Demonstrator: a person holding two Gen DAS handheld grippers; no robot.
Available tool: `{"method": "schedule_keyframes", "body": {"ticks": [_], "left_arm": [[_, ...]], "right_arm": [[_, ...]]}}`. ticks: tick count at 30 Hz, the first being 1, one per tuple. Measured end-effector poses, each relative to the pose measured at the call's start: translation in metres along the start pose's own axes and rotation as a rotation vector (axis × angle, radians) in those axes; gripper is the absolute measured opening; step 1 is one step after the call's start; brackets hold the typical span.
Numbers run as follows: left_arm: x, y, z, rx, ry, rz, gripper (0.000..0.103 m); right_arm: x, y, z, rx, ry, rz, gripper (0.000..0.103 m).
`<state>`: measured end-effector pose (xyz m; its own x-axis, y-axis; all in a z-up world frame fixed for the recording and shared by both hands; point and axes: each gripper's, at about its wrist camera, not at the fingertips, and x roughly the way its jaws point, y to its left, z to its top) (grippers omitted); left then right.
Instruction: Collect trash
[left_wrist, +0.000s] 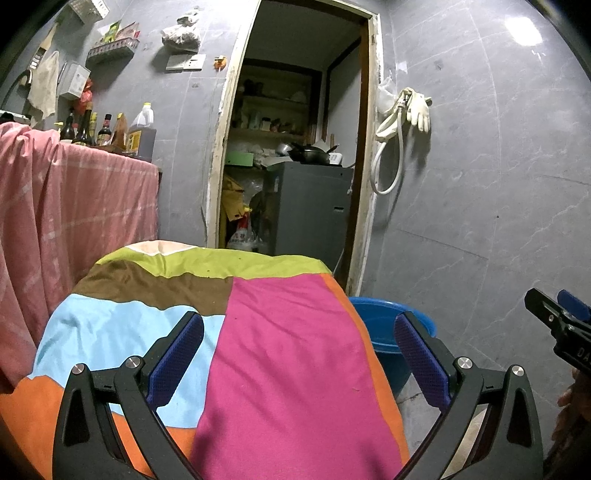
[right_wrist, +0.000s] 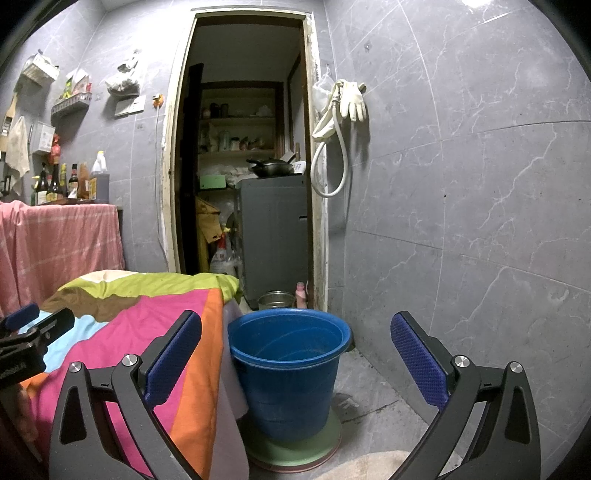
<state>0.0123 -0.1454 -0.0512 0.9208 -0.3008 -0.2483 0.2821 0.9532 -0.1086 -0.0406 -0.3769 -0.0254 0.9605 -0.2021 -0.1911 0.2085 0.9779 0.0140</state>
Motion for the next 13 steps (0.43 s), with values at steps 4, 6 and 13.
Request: {"method": "schedule_keyframes", "body": {"ticks": [4,6,13], "left_arm": [[0.0017,-0.0001,-0.0014,-0.008,0.002,0.003,0.101],[0.0015,-0.0005,-0.0017,-0.009,0.001,0.004,0.101],[0.0021,-0.0011,-0.0018,-0.007,0.004,0.005,0.101]], "right_arm": [[0.0,0.0,0.0001,0.0,-0.001,-0.001,0.103],[-0.0001,-0.0004,0.0001,0.001,-0.002,0.0,0.103],[0.0002,-0.0005,0.0005,0.001,0.001,0.001,0.103]]}}
